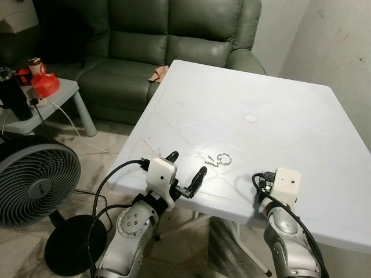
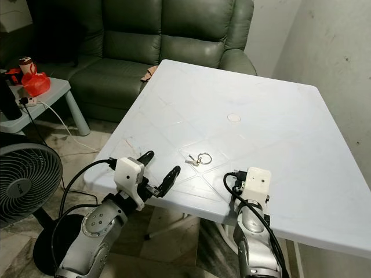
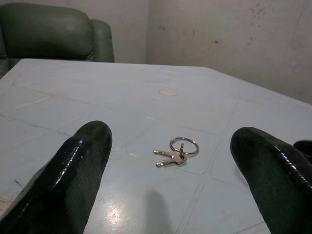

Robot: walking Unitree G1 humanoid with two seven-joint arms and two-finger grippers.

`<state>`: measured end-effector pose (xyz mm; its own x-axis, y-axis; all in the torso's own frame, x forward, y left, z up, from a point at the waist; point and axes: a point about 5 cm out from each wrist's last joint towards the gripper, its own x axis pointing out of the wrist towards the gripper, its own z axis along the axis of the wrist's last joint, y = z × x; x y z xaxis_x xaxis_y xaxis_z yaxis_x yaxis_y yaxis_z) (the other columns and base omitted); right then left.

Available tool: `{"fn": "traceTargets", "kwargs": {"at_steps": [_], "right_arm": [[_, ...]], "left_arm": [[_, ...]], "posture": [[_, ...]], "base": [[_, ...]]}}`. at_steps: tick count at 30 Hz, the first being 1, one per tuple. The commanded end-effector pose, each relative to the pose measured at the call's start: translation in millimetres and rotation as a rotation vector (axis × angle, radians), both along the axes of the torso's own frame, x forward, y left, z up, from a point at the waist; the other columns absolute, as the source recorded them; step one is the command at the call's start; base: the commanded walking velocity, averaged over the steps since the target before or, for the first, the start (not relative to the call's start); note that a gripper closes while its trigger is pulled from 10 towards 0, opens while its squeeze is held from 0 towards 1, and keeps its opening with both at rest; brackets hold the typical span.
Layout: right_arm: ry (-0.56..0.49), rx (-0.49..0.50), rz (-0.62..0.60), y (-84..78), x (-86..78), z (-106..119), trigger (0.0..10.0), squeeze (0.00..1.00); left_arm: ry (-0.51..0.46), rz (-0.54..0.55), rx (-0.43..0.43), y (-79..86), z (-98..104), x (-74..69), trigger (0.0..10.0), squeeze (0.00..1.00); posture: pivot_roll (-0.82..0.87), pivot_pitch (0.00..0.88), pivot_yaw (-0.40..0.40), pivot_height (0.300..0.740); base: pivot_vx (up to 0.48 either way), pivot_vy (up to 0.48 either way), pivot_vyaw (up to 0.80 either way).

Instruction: Hang keys on a hook

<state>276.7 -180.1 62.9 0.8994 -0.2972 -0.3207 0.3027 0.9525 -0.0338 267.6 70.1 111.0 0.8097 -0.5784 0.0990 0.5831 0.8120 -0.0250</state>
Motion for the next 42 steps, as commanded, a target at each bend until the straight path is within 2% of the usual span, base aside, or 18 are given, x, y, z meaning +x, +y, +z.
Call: {"fn": "traceTargets", "kwargs": {"at_steps": [1, 4, 7, 12, 14, 15, 16, 17, 18, 20, 26, 34, 42], "right_arm": [[0.022, -0.008, 0.009, -2.4, -1.8, -2.4, 10.0, 0.0], [0.03, -0.008, 0.04, -0.3, -1.8, -3.6, 10.0, 0.0], [0.026, -0.054, 0.065, 0.6, -1.9, -4.4, 10.0, 0.0], [-0.001, -0.023, 0.145, 5.8, -2.8, -5.1, 10.0, 0.0], [-0.088, 0.021, 0.217, 10.4, -4.0, 1.7, 10.0, 0.0], [-0.171, 0.069, 0.306, 15.6, -6.2, 8.9, 10.0, 0.0], [-0.171, 0.069, 0.306, 15.6, -6.2, 8.9, 10.0, 0.0], [-0.263, 0.097, 0.366, 17.4, -9.1, 18.3, 10.0, 0.0], [-0.263, 0.097, 0.366, 17.4, -9.1, 18.3, 10.0, 0.0], [-0.264, 0.166, 0.371, 16.5, -10.1, 19.4, 10.0, 0.0], [-0.321, 0.2, 0.389, 16.3, -11.4, 24.1, 10.0, 0.0], [-0.328, 0.176, 0.451, 17.9, -18.4, 21.6, 10.0, 0.0], [-0.329, 0.172, 0.485, 22.1, -19.5, 20.0, 10.0, 0.0]], "left_arm": [[-0.008, -0.008, 0.005, -1.8, 1.9, 1.0, 10.0, 0.0], [-0.007, -0.004, 0.005, -1.6, 2.0, 0.9, 10.0, 0.0], [-0.007, 0.0, 0.012, -1.8, 0.0, -0.1, 10.0, 0.0], [-0.007, 0.008, 0.016, -1.6, -0.6, -0.2, 10.0, 0.0], [-0.01, 0.012, 0.015, -1.5, -0.2, 0.2, 10.0, 0.0], [-0.011, 0.014, 0.015, -1.3, 0.1, 0.8, 10.0, 0.0], [-0.011, 0.014, 0.015, -1.3, 0.1, 0.8, 10.0, 0.0], [-0.014, 0.018, 0.016, -1.0, 0.5, 1.8, 10.0, 0.0], [-0.014, 0.018, 0.016, -1.0, 0.5, 1.8, 10.0, 0.0], [-0.018, 0.024, 0.014, -0.4, 1.6, 3.2, 10.0, 0.0], [-0.028, 0.032, 0.018, -0.1, 2.8, 5.3, 10.0, 0.0], [-0.036, 0.078, 0.02, 4.1, 4.9, 14.4, 10.0, 0.0], [-0.042, 0.084, 0.026, 4.2, 4.3, 15.9, 10.0, 0.0]], "posture": [[-0.02, 0.006, -0.055, 0.74], [-0.02, 0.008, -0.057, 0.74], [-0.02, 0.012, -0.061, 0.74], [-0.02, 0.011, -0.063, 0.74], [-0.02, 0.009, -0.064, 0.74], [-0.02, 0.009, -0.064, 0.74], [-0.02, 0.009, -0.064, 0.74], [-0.02, 0.009, -0.064, 0.74], [-0.02, 0.009, -0.064, 0.74], [-0.02, 0.009, -0.064, 0.74], [-0.02, 0.007, -0.061, 0.74], [-0.02, 0.007, -0.061, 0.74], [-0.02, 0.005, -0.056, 0.74]], "base": [[0.0, 0.0, 0.0], [0.0, 0.0, 0.0], [0.0, 0.0, 0.0], [0.0, 0.0, 0.0], [0.0, 0.0, 0.0], [0.0, 0.0, 0.0], [0.0, 0.0, 0.0], [0.0, 0.0, 0.0], [0.0, 0.0, 0.0], [0.0, 0.0, 0.0], [0.0, 0.0, -0.67], [0.0, 0.0, -0.72], [0.0, 0.0, -0.72]]}}
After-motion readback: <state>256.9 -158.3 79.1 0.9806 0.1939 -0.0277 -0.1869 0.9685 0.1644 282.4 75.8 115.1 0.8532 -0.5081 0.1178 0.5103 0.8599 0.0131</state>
